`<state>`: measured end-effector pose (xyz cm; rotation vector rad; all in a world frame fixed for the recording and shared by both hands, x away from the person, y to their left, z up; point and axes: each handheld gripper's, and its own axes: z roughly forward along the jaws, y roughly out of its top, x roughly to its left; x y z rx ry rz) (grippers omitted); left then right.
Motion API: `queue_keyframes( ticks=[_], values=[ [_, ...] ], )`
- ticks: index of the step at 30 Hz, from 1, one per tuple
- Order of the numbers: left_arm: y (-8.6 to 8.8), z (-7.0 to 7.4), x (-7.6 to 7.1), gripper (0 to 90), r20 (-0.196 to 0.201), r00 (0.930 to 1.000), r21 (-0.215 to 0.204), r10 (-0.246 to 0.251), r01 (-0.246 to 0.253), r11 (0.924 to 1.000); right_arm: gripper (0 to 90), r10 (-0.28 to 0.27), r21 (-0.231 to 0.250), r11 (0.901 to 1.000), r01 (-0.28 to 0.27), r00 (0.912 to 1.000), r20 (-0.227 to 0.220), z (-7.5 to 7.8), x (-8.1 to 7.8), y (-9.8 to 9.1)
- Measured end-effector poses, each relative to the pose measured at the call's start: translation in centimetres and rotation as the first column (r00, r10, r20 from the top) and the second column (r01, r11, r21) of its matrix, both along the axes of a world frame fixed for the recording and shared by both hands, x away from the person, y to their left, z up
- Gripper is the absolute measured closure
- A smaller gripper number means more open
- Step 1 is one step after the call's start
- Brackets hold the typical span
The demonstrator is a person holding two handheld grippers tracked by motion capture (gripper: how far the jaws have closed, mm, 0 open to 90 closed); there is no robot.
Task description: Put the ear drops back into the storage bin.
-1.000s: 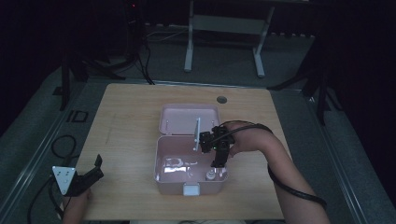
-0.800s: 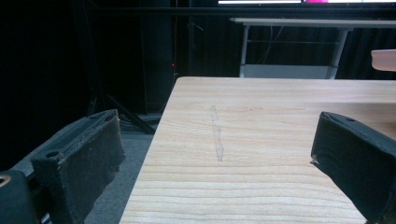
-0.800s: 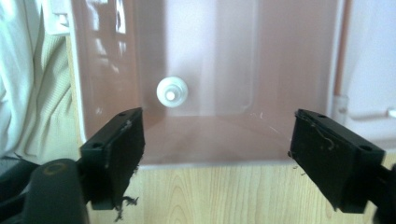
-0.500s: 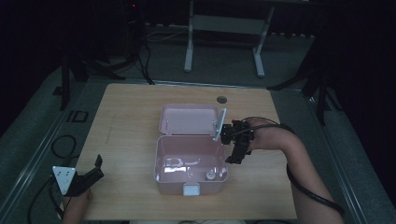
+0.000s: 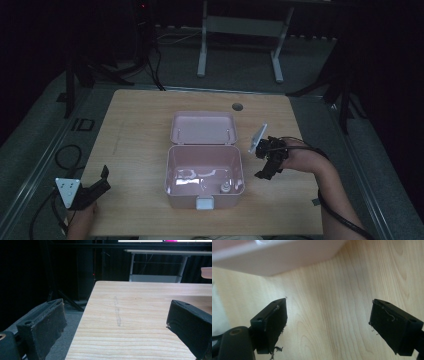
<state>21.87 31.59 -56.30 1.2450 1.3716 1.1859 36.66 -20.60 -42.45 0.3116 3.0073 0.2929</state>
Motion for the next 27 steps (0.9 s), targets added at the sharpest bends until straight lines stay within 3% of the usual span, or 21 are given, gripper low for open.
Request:
queue_keyframes(
  ticks=[6,11,13,16,19,21,22,24,25,26,27],
  values=[
    [-0.2,0.0,0.1,2.4,0.0,1.0,0.013,-0.006,0.006,0.9999,14.4,-0.07,0.05,0.9964,0.069,0.9971,0.03,-2.2,0.3,-2.5],
    [-0.2,0.0,0.1,2.4,0.0,1.0,0.013,-0.004,0.004,0.9999,14.4,-0.131,0.084,0.9884,0.126,0.9894,0.062,-4.1,0.1,-4.4],
    [-0.2,0.0,0.1,2.4,-0.003,1.0,0.015,-0.004,0.004,0.9999,14.4,-0.159,0.11,0.9826,0.15,0.9841,0.08,-4.9,0.0,-5.1],
    [-0.2,0.0,0.1,2.4,-0.002,1.0,0.014,-0.005,0.005,0.9999,14.2,-0.217,0.157,0.9676,0.198,0.9693,0.116,-6.1,-0.2,-6.0],
    [-0.2,0.0,0.1,2.4,-0.002,1.0,0.013,-0.004,0.004,0.9999,13.8,-0.289,0.23,0.9394,0.254,0.9483,0.132,-7.0,-0.4,-6.9],
    [-0.2,0.0,0.1,2.4,-0.001,1.0,0.013,-0.004,0.004,0.9999,13.8,-0.337,0.269,0.919,0.288,0.928,0.158,-7.6,-0.6,-7.4],
    [-0.2,0.0,0.1,2.3,-0.001,1.0,0.013,-0.005,0.005,0.9999,13.8,-0.37,0.292,0.9039,0.312,0.913,0.171,-7.9,-0.6,-7.8],
    [-0.2,0.0,0.0,2.3,0.0,1.0,0.011,-0.003,0.003,0.9999,13.8,-0.413,0.321,0.8837,0.341,0.89,0.192,-8.4,-0.7,-8.4],
    [-0.2,0.0,0.0,2.4,0.0,1.0,0.011,-0.003,0.003,0.9999,13.8,-0.413,0.321,0.8837,0.341,0.89,0.192,-8.4,-0.7,-8.4],
    [-0.1,0.0,0.1,2.4,0.0,1.0,0.011,-0.005,0.005,0.9999,13.6,-0.464,0.358,0.8562,0.372,0.8584,0.218,-9.0,-0.8,-9.2],
    [-0.1,0.0,0.1,2.4,0.0,1.0,0.011,-0.004,0.004,0.9999,13.6,-0.486,0.376,0.8435,0.384,0.8441,0.228,-9.2,-0.9,-9.4]
  ],
)
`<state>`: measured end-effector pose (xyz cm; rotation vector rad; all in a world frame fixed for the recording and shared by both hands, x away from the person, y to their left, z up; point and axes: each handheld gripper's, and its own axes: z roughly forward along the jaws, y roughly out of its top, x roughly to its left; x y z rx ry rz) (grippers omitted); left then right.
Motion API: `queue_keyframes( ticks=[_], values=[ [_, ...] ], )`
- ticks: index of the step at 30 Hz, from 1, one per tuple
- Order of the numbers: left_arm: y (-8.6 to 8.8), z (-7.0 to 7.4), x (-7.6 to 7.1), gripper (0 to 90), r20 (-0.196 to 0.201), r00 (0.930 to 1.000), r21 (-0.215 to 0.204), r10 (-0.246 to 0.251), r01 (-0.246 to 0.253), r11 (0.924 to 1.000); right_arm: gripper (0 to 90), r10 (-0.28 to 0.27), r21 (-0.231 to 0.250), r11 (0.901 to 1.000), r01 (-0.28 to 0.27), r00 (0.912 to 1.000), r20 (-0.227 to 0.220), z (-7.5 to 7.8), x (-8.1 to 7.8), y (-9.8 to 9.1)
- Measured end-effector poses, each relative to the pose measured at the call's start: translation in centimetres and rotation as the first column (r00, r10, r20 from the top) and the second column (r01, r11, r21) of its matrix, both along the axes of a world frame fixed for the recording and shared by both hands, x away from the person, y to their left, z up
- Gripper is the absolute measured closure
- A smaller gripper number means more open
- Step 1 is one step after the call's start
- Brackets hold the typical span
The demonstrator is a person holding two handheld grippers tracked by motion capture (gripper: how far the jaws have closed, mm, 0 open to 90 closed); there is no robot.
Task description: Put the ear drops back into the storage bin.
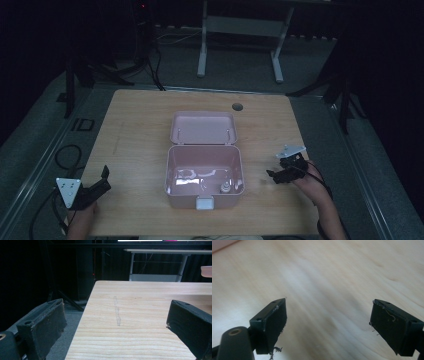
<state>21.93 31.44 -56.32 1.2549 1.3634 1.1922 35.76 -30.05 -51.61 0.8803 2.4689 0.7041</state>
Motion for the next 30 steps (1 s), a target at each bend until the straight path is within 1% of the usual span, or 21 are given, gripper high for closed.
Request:
queue_keyframes(
  ticks=[1,2,3,4,6,7,8,9,11,13,16,18,19,22,24,25,26,27,28,29,30],
  values=[
    [0.0,0.0,0.0,2.3,0.0,1.0,0.0,0.0,0.0,1.0,13.6,0.0,0.0,1.0,0.0,1.0,0.0,0.0,0.0,0.0],
    [0.0,0.0,0.0,2.3,0.0,1.0,0.0,-0.002,0.002,1.0,13.6,-0.02,0.016,0.9997,0.02,0.9996,0.019,-0.2,-0.1,-0.3],
    [0.0,0.0,0.0,2.4,0.0,1.0,0.001,-0.001,0.001,1.0,13.4,-0.058,0.038,0.9977,0.056,0.9966,0.058,-0.5,-0.4,-0.8],
    [0.0,0.0,0.0,2.4,0.0,1.0,0.001,-0.001,0.001,1.0,13.4,-0.082,0.051,0.9956,0.078,0.9932,0.082,-0.6,-0.5,-1.1],
    [0.0,0.0,0.0,2.4,0.0,1.0,0.002,-0.002,0.002,1.0,13.4,-0.119,0.077,0.9907,0.112,0.9872,0.105,-0.9,-0.7,-1.5],
    [-0.1,0.0,0.0,2.4,0.001,1.0,0.002,-0.002,0.002,1.0,13.4,-0.141,0.087,0.9875,0.131,0.9821,0.124,-1.2,-0.9,-1.7],
    [-0.1,0.0,0.0,2.3,-0.001,1.0,0.003,-0.002,0.002,1.0,13.3,-0.171,0.102,0.9822,0.158,0.9747,0.144,-1.5,-1.0,-2.0],
    [-0.1,0.0,0.0,2.3,0.0,1.0,0.002,-0.003,0.003,1.0,13.4,-0.187,0.112,0.9789,0.171,0.9709,0.149,-1.7,-1.1,-2.0],
    [-0.1,0.0,0.0,2.4,0.0,1.0,0.002,-0.003,0.003,1.0,13.3,-0.221,0.124,0.9719,0.2,0.9582,0.182,-2.0,-1.4,-2.1],
    [-0.1,0.0,0.0,2.4,0.0,1.0,0.003,-0.003,0.003,1.0,13.3,-0.263,0.169,0.958,0.231,0.9436,0.201,-2.2,-1.5,-2.2],
    [-0.1,0.0,0.0,2.4,0.0,1.0,0.002,-0.003,0.003,1.0,13.3,-0.324,0.235,0.9342,0.269,0.9156,0.239,-2.3,-1.7,-2.4],
    [-0.1,0.0,0.0,2.4,0.0,1.0,0.003,-0.004,0.004,1.0,13.3,-0.362,0.264,0.9177,0.297,0.8984,0.249,-2.4,-1.8,-2.7],
    [-0.1,0.0,0.0,2.4,0.0,1.0,0.002,-0.004,0.004,1.0,13.3,-0.376,0.277,0.9105,0.307,0.8933,0.246,-2.5,-1.8,-2.8],
    [-0.1,0.0,0.0,2.4,0.0,1.0,0.003,-0.005,0.005,1.0,13.3,-0.394,0.307,0.8967,0.319,0.8912,0.225,-2.9,-1.9,-3.0],
    [-0.1,0.0,0.0,2.4,0.001,1.0,0.003,-0.005,0.005,1.0,13.3,-0.398,0.32,0.8911,0.322,0.893,0.21,-3.3,-2.0,-3.2],
    [-0.1,0.0,0.0,2.3,-0.001,1.0,0.003,-0.006,0.006,1.0,13.3,-0.401,0.319,0.89,0.326,0.8922,0.208,-3.4,-2.0,-3.2],
    [-0.1,0.0,0.0,2.4,0.0,1.0,0.003,-0.007,0.007,1.0,13.3,-0.406,0.326,0.8876,0.325,0.8877,0.218,-3.4,-2.0,-3.3],
    [-0.1,0.0,0.0,2.4,0.001,1.0,0.004,-0.007,0.007,1.0,13.3,-0.409,0.339,0.8832,0.324,0.886,0.218,-3.4,-2.1,-3.4],
    [-0.1,0.0,0.0,2.4,0.0,1.0,0.004,-0.007,0.007,1.0,13.3,-0.419,0.356,0.8752,0.328,0.8813,0.219,-3.3,-2.2,-3.5],
    [-0.1,0.0,0.0,2.4,0.0,1.0,0.004,-0.008,0.008,1.0,13.3,-0.433,0.371,0.8666,0.334,0.8728,0.225,-3.3,-2.2,-3.6],
    [-0.1,0.0,0.0,2.4,0.001,1.0,0.004,-0.008,0.008,1.0,13.3,-0.452,0.398,0.8511,0.343,0.8642,0.222,-3.3,-2.3,-3.8]
  ],
)
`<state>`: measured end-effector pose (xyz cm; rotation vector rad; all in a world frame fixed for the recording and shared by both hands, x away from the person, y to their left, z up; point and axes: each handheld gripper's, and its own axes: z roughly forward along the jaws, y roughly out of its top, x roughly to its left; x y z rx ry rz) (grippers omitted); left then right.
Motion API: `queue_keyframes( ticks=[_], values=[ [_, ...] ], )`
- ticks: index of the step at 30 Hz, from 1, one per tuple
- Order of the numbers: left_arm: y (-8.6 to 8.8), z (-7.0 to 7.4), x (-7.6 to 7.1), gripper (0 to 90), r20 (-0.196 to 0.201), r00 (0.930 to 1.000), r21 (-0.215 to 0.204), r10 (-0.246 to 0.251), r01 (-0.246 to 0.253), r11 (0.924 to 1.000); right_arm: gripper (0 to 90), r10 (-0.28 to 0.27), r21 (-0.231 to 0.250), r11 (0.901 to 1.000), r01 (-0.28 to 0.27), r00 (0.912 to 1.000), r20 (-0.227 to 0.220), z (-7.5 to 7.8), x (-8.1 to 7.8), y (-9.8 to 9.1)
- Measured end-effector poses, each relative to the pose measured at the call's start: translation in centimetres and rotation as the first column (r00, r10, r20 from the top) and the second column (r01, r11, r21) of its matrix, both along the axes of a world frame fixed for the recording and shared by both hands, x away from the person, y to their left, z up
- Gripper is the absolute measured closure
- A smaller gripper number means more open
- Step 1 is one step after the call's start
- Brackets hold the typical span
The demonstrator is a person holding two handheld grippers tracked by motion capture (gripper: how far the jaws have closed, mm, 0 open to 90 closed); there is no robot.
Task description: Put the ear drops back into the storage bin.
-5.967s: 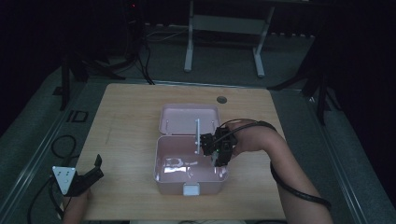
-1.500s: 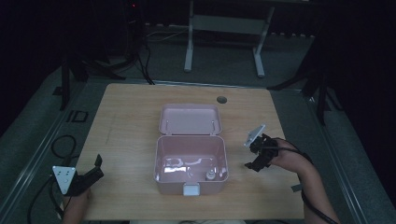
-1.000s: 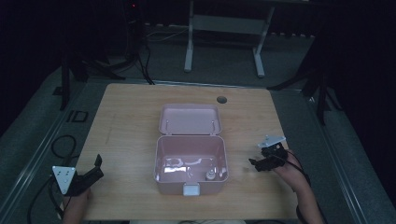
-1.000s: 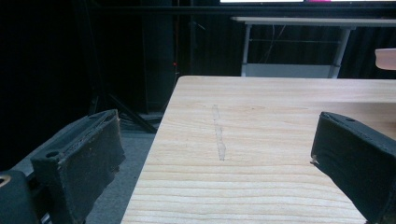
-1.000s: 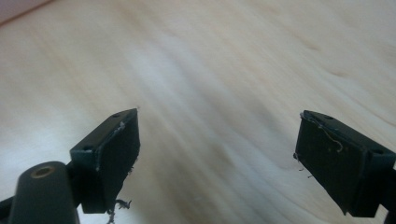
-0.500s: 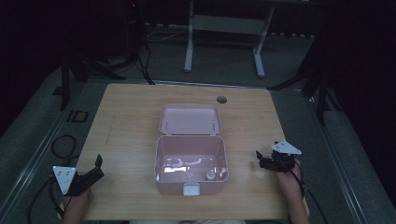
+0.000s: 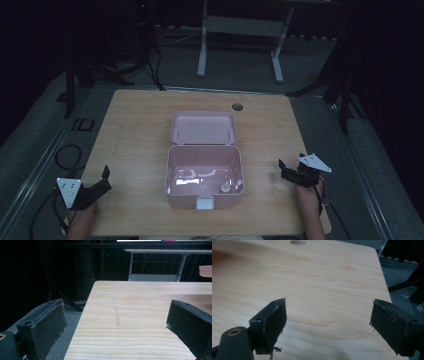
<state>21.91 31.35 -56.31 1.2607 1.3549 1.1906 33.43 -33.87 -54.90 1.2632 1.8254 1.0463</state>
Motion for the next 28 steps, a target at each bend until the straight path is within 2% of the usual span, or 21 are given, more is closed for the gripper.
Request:
queue_keyframes(
  ticks=[4,8,12,15,18,28],
  values=[
    [0.0,0.0,0.0,2.4,0.001,1.0,-0.002,0.0,0.0,1.0,13.3,-0.016,0.062,0.9979,0.016,0.9999,0.001,-0.1,-0.1,-0.7],
    [0.0,0.0,0.0,2.4,0.001,1.0,-0.001,0.0,0.0,1.0,13.3,-0.031,0.08,0.9963,0.03,0.9994,0.013,-0.2,-0.2,-1.0],
    [0.0,0.0,0.0,2.4,0.001,1.0,-0.002,0.001,-0.001,1.0,13.4,-0.048,0.132,0.9903,0.044,0.9986,0.024,-0.1,-0.4,-1.4],
    [0.0,0.0,0.0,2.4,0.001,1.0,0.0,0.0,0.0,1.0,13.5,-0.049,0.138,0.9894,0.045,0.9986,0.021,-0.2,-0.3,-1.6],
    [0.0,0.0,0.0,2.4,0.002,1.0,-0.001,0.002,-0.002,1.0,13.5,-0.054,0.138,0.989,0.054,0.9985,-0.008,-0.3,-0.1,-1.6],
    [0.1,0.0,0.0,2.4,0.001,1.0,-0.005,0.0,0.0,1.0,13.6,-0.057,0.138,0.9888,0.057,0.9984,-0.004,-0.3,-0.1,-1.7]
  ],
)
